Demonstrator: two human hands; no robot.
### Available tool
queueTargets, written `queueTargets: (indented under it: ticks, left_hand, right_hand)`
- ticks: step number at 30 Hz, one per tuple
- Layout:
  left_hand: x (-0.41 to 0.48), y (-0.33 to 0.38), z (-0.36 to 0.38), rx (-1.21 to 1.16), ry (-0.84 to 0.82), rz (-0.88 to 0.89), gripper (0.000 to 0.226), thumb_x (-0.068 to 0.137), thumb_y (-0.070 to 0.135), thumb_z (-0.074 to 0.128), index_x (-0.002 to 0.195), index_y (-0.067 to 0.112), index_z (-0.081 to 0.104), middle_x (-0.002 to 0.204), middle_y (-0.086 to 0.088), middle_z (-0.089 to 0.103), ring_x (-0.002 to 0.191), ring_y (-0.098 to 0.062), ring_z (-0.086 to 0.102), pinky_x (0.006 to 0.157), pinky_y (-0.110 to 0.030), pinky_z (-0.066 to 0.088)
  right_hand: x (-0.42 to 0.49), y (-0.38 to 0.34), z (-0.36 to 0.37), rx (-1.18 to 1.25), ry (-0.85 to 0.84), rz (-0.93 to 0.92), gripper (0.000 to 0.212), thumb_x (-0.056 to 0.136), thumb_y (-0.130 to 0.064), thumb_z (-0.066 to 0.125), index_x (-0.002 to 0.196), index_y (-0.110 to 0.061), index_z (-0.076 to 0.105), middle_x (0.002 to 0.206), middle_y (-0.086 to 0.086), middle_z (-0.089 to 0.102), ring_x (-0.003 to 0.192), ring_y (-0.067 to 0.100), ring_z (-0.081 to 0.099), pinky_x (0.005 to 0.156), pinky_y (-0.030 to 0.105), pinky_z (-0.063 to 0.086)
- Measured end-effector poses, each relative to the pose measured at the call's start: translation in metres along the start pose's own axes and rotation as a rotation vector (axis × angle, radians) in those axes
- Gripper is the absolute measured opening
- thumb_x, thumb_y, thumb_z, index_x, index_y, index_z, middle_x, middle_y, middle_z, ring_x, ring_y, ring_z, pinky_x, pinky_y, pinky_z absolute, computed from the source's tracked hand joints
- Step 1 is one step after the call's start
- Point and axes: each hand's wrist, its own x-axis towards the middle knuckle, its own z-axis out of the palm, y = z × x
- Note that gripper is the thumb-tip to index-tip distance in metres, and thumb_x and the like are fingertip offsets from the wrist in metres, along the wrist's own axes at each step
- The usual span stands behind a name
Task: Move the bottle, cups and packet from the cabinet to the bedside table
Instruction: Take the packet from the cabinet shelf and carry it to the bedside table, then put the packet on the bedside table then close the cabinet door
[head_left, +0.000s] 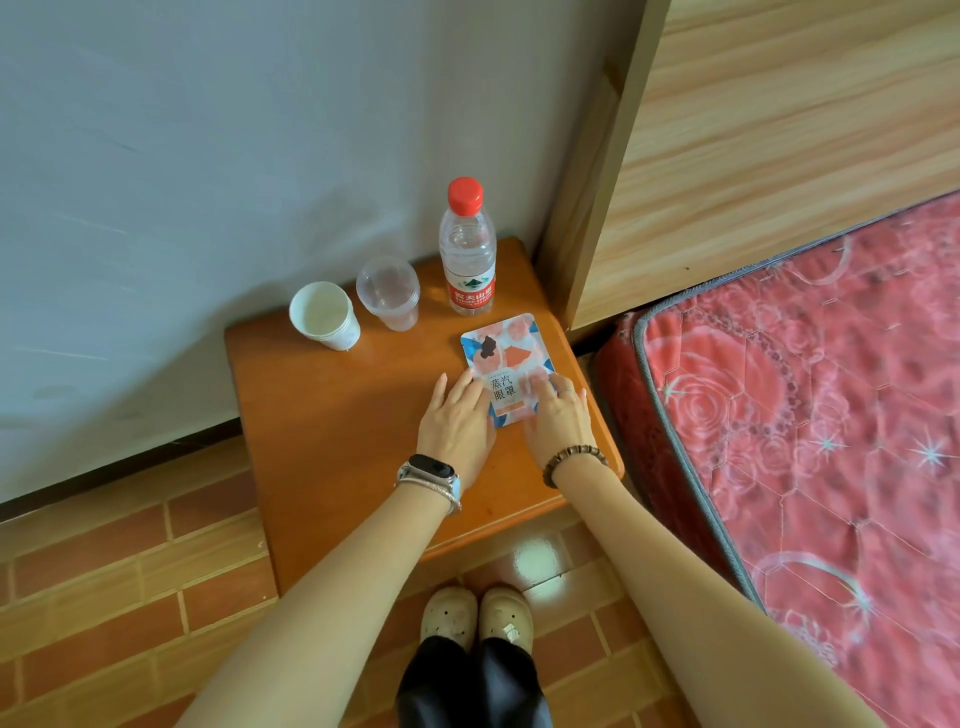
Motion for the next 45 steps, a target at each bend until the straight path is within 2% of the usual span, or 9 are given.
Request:
queueTargets:
  ticks: [2,5,9,15,21,29,34,39,45]
  left_hand:
    - [-0.008,-0.004,-0.018,0.025,0.025,-0.013,0.042,0.096,0.028,0.049,0.135,0.014,0.046,0.148,-0.006,0.041,0.143,-0.023,0.023,0.117,-0.044,0.013]
    - [-0.035,-0.009,-0.057,0.047,0.074,-0.053,0.036,0.097,0.028,0.048,0.13,0.015,0.051,0.138,-0.008,0.05,0.133,-0.024,0.039,0.116,-0.04,0.023]
    - [-0.084,-0.013,-0.116,0.031,0.135,-0.097,0.027,0.095,0.027,0.051,0.117,0.014,0.059,0.111,-0.004,0.063,0.102,-0.018,0.055,0.091,-0.029,0.046]
    - [-0.145,-0.001,-0.188,-0.016,0.204,-0.146,0.024,0.089,0.017,0.059,0.111,0.01,0.06,0.097,-0.007,0.064,0.086,-0.022,0.058,0.073,-0.033,0.052]
    - [-0.189,0.025,-0.238,-0.076,0.254,-0.155,0.025,0.088,0.017,0.061,0.112,0.009,0.061,0.096,-0.007,0.064,0.086,-0.02,0.058,0.071,-0.027,0.047]
    - [-0.212,0.016,-0.276,-0.036,0.285,-0.062,0.021,0.086,0.018,0.063,0.106,0.009,0.064,0.096,-0.009,0.066,0.086,-0.023,0.059,0.072,-0.032,0.051]
    - [-0.212,0.003,-0.289,-0.008,0.214,0.055,0.02,0.088,0.019,0.062,0.105,0.011,0.063,0.097,-0.007,0.066,0.087,-0.021,0.06,0.074,-0.031,0.052]
    - [-0.208,0.002,-0.304,-0.004,0.163,0.237,0.023,0.091,0.023,0.059,0.112,0.013,0.061,0.104,-0.006,0.066,0.091,-0.02,0.063,0.072,-0.027,0.054]
    - [-0.198,0.029,-0.312,0.032,0.129,0.478,0.036,0.091,0.026,0.059,0.123,0.01,0.057,0.117,-0.01,0.065,0.105,-0.024,0.061,0.079,-0.031,0.055]
  right_hand:
    - [-0.012,-0.006,-0.017,-0.025,0.016,0.02,0.046,0.097,-0.014,0.049,0.143,-0.015,0.04,0.148,0.011,0.037,0.135,0.028,0.038,0.116,0.043,0.029]
    - [-0.043,-0.013,-0.046,-0.016,0.05,0.067,0.042,0.096,-0.015,0.049,0.138,-0.018,0.045,0.14,0.008,0.045,0.123,0.027,0.05,0.096,0.038,0.047]
    - [-0.1,-0.022,-0.087,0.017,0.102,0.105,0.035,0.094,-0.016,0.051,0.129,-0.02,0.051,0.127,0.006,0.055,0.112,0.026,0.056,0.084,0.041,0.052]
    - [-0.171,-0.037,-0.142,0.012,0.165,0.024,0.034,0.09,-0.014,0.052,0.123,-0.02,0.055,0.12,0.004,0.059,0.108,0.024,0.056,0.081,0.038,0.051]
    - [-0.217,-0.052,-0.18,0.016,0.289,-0.005,0.032,0.09,-0.013,0.052,0.121,-0.016,0.057,0.113,0.006,0.061,0.102,0.025,0.058,0.081,0.04,0.053]
    - [-0.259,-0.067,-0.199,0.061,0.376,0.049,0.029,0.091,-0.012,0.05,0.118,-0.018,0.059,0.112,0.005,0.059,0.103,0.023,0.056,0.078,0.036,0.052]
    - [-0.279,-0.081,-0.193,0.095,0.374,0.139,0.027,0.093,-0.013,0.051,0.118,-0.018,0.058,0.113,0.004,0.056,0.105,0.022,0.055,0.073,0.032,0.048]
    - [-0.312,-0.096,-0.182,0.105,0.438,0.281,0.025,0.094,-0.016,0.048,0.117,-0.021,0.057,0.108,0.001,0.059,0.093,0.021,0.059,0.062,0.03,0.045]
    - [-0.375,-0.09,-0.169,0.176,0.521,0.51,0.024,0.096,-0.019,0.045,0.117,-0.023,0.056,0.11,0.001,0.064,0.093,0.022,0.062,0.071,0.035,0.052]
